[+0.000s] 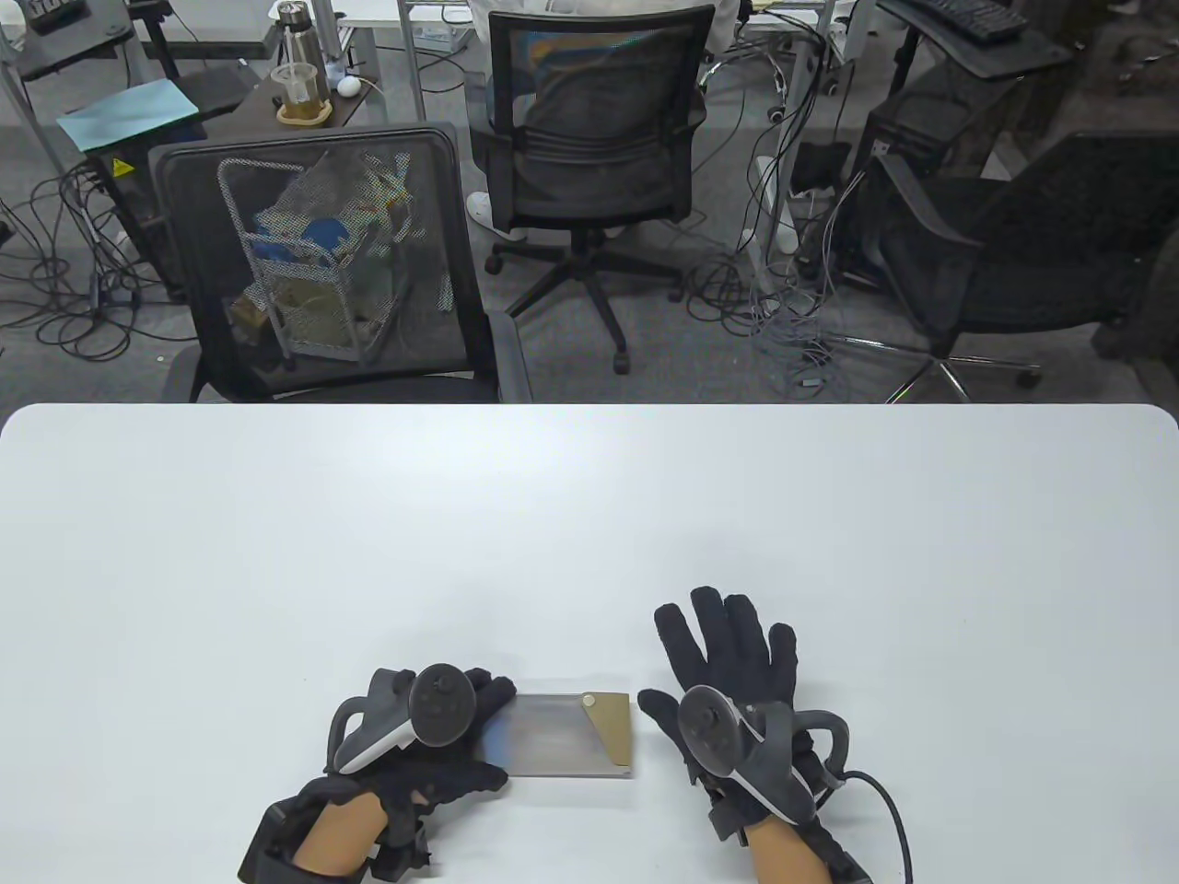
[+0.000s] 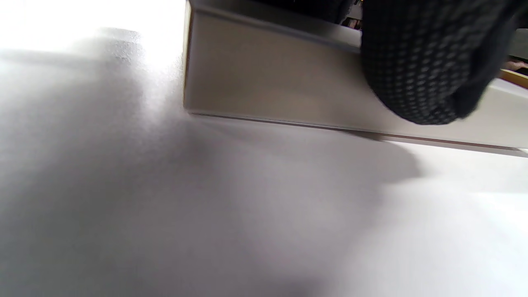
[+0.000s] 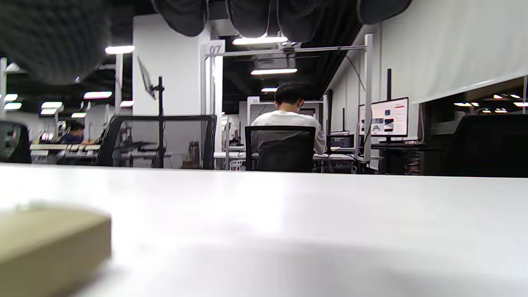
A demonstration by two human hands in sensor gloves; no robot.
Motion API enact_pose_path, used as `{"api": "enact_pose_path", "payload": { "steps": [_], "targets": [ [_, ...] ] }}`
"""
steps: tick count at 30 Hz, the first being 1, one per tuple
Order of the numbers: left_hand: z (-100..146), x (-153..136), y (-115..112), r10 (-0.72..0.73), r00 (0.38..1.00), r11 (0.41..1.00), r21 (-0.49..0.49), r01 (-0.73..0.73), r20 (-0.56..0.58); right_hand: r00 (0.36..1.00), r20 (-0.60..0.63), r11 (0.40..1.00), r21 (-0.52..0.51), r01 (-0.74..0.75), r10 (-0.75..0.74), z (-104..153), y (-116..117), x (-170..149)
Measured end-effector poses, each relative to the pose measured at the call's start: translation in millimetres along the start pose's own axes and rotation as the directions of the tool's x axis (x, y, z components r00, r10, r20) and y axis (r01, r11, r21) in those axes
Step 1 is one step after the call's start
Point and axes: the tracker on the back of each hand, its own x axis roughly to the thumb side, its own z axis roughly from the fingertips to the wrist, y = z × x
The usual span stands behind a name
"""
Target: Pack snap-button pull-out pencil case
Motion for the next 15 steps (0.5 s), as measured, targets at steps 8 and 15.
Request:
{"api": "enact_pose_path", "payload": {
  "steps": [8,15],
  "targets": [
    [0,0,0,-0.004,1.0,1.0,0.002,0.004,-0.002,0.999,0.007,0.998,0.049,0.042,-0.042,2,15,-5],
    [1,2,2,-0.011,1.0,1.0,-0.009,0.011,0.003,0.997,0.028,0.996,0.043,0.072,-0.073,4,17,-2]
  ]
}}
